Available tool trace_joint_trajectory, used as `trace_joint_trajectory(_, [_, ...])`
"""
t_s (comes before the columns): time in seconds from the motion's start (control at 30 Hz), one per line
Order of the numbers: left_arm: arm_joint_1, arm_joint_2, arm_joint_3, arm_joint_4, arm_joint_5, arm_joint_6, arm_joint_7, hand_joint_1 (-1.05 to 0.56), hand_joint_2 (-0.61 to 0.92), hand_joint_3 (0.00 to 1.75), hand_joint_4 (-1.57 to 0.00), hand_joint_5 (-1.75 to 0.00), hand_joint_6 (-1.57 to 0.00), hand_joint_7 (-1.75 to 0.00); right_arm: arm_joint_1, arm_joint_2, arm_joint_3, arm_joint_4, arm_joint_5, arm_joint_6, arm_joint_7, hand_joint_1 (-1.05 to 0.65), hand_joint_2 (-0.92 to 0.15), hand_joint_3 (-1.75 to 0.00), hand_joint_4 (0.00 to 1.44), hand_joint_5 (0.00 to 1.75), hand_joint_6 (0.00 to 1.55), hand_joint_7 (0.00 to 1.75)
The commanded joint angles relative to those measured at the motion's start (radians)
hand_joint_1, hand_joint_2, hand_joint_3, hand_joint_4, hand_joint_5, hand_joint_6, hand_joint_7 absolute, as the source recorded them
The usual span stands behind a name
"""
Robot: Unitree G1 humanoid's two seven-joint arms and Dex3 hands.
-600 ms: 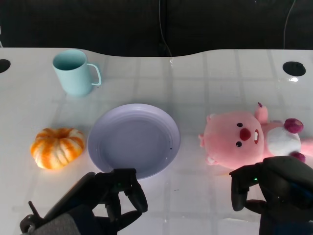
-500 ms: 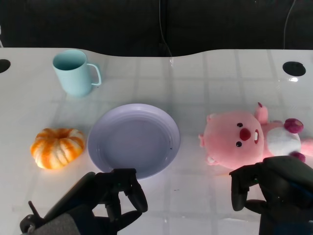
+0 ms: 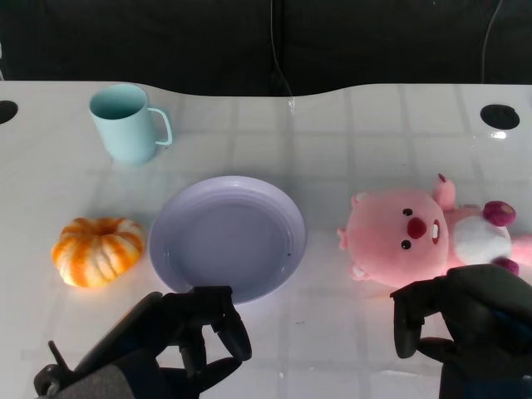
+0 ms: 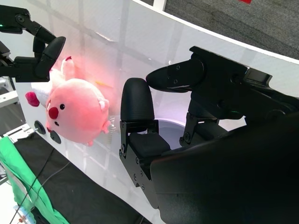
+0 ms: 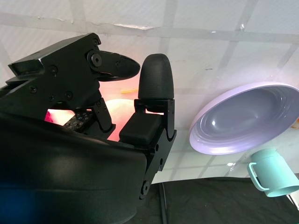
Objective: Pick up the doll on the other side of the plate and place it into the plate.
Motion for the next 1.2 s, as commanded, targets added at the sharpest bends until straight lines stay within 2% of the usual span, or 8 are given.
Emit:
trace_joint_trajectory(0.03, [0.004, 0.016, 0.011, 0.004, -0.003, -0.002, -0.005, -0.22, 0.75, 0.64, -0.65, -1.75, -0.64, -1.38, -0.001, -0.004, -0.007, -0.010, 0.003, 0.005, 0.001, -0.10, -0.62, -0.68, 0.85, 1.68, 0.88, 1.12])
trace_joint_trajectory(0.4, [0.006, 0.016, 0.006, 0.013, 0.008, -0.020, 0.002, -0.21, 0.75, 0.65, -0.66, -1.75, -0.65, -1.38, 0.004, -0.005, -0.014, -0.020, 0.001, -0.004, -0.011, -0.09, -0.59, -0.73, 0.86, 1.68, 0.88, 1.16])
trace_joint_trajectory(0.6, [0.008, 0.014, 0.008, 0.013, 0.006, -0.020, 0.001, -0.21, 0.74, 0.65, -0.64, -1.75, -0.65, -1.38, 0.011, 0.008, -0.034, -0.031, 0.021, -0.002, -0.036, -0.07, -0.49, -0.91, 0.90, 1.50, 0.94, 0.91])
trace_joint_trajectory(0.73, [0.009, 0.014, 0.009, 0.017, 0.008, -0.024, 0.003, -0.22, 0.74, 0.65, -0.65, -1.75, -0.65, -1.36, 0.021, 0.024, -0.056, -0.076, 0.041, 0.034, -0.029, -0.05, -0.55, -0.71, 0.85, 1.31, 0.96, 0.66])
trace_joint_trajectory(0.87, [0.012, 0.016, 0.009, 0.022, 0.010, -0.030, 0.003, -0.22, 0.74, 0.66, -0.66, -1.75, -0.65, -1.36, 0.028, 0.036, -0.086, -0.129, 0.058, 0.060, -0.034, -0.08, -0.71, -0.40, 0.80, 1.12, 0.97, 0.36])
trace_joint_trajectory(0.93, [0.012, 0.017, 0.009, 0.022, 0.012, -0.029, 0.003, -0.22, 0.73, 0.65, -0.65, -1.75, -0.65, -1.36, 0.029, 0.038, -0.099, -0.154, 0.064, 0.070, -0.030, -0.11, -0.73, -0.34, 0.79, 1.05, 0.94, 0.27])
trace_joint_trajectory(1.07, [0.015, 0.015, 0.007, 0.027, 0.010, -0.031, 0.003, -0.21, 0.73, 0.66, -0.65, -1.75, -0.65, -1.36, 0.032, 0.025, -0.124, -0.209, 0.072, 0.090, -0.005, -0.23, -0.82, -0.13, 0.67, 0.84, 0.75, 0.07])
trace_joint_trajectory(1.2, [0.016, 0.016, 0.002, 0.041, 0.025, -0.058, 0.012, -0.21, 0.73, 0.66, -0.66, -1.75, -0.65, -1.36, 0.029, -0.003, -0.145, -0.265, 0.024, 0.121, 0.018, -0.37, -0.88, -0.02, 0.59, 0.61, 0.62, 0.01])
